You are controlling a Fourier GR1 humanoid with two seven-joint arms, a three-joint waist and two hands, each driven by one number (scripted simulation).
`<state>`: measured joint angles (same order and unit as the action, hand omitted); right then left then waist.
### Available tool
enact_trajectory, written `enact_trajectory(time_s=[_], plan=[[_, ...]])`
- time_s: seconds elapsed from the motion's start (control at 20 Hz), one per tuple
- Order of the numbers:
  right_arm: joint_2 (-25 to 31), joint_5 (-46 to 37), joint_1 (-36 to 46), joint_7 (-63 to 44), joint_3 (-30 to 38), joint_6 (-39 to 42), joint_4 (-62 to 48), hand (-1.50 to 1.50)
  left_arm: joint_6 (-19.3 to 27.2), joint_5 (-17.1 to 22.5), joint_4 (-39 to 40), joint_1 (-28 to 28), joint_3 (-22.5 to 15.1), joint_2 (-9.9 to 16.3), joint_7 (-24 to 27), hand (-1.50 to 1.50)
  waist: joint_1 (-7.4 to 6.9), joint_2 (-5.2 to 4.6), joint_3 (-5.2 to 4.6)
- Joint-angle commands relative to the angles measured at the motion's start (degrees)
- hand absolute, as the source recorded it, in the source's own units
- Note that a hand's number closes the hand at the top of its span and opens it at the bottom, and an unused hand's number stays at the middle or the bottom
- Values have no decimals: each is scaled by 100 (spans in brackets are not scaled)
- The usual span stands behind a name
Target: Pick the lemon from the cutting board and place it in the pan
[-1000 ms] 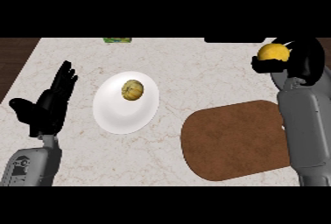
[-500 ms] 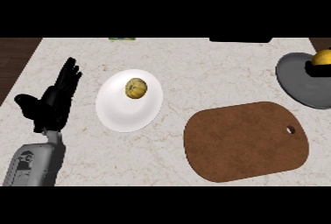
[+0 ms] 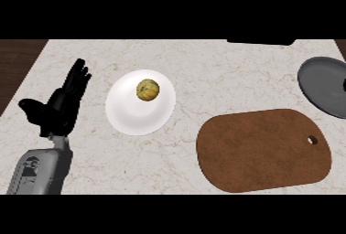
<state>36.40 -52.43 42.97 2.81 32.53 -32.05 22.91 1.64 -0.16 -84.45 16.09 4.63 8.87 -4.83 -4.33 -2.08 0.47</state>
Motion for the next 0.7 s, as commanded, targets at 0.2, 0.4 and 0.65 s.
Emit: enact_trajectory(time_s=[0.2, 0.4, 0.65], plan=[[-13, 712, 141, 413, 608, 835, -945, -150, 158, -152, 64, 43, -132, -170, 57, 0, -28, -40, 18], [126, 1131, 114, 871, 942, 1691, -1160, -150, -17, 12, -84, 15, -4, 6, -19, 0, -47, -18, 29], [181, 1231, 47, 1365, 1064, 1551, -1124, -150, 84, -97, 88, -30, -72, -111, 128, 0, -45, -54, 24]])
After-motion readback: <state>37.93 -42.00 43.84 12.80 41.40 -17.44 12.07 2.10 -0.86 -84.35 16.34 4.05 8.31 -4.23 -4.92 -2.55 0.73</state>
